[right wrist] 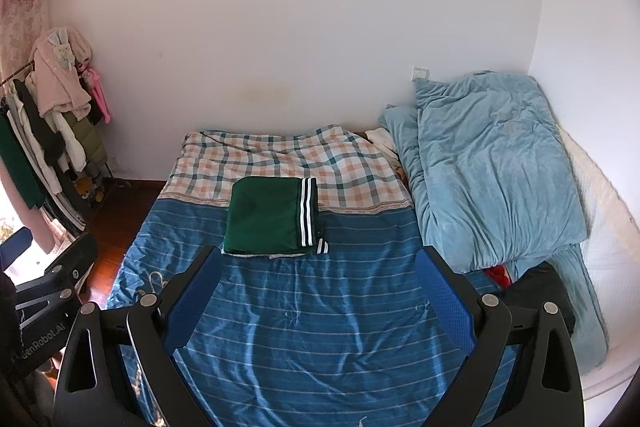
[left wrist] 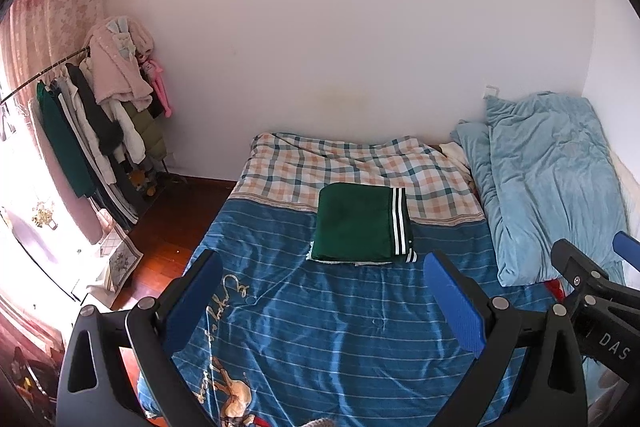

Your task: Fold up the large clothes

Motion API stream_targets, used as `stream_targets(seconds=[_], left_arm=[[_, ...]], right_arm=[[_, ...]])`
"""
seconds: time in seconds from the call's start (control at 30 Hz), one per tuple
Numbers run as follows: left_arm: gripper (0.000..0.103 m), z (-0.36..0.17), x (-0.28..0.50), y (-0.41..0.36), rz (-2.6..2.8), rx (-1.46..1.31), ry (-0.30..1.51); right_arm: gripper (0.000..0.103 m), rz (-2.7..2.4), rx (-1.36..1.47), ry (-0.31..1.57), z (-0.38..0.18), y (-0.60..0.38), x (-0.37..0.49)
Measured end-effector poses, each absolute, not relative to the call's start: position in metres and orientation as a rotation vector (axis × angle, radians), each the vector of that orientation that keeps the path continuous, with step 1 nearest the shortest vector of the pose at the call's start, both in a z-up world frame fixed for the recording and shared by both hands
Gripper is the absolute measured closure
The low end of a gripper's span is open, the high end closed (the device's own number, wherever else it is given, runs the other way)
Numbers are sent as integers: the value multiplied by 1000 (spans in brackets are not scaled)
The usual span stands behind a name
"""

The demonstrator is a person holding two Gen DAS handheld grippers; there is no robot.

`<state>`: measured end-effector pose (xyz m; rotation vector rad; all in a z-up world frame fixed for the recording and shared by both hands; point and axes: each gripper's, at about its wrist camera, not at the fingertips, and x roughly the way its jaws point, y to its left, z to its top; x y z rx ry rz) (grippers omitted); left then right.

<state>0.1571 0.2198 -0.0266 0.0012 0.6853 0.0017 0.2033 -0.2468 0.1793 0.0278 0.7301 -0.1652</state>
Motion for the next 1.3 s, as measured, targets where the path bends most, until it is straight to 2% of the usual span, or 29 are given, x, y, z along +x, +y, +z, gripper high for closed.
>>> stream_targets(seconds=[1.3], left_arm=[[1,-17,151,223,2,16,668]], right_arm=[[4,-192,27,730,175,-243,189]])
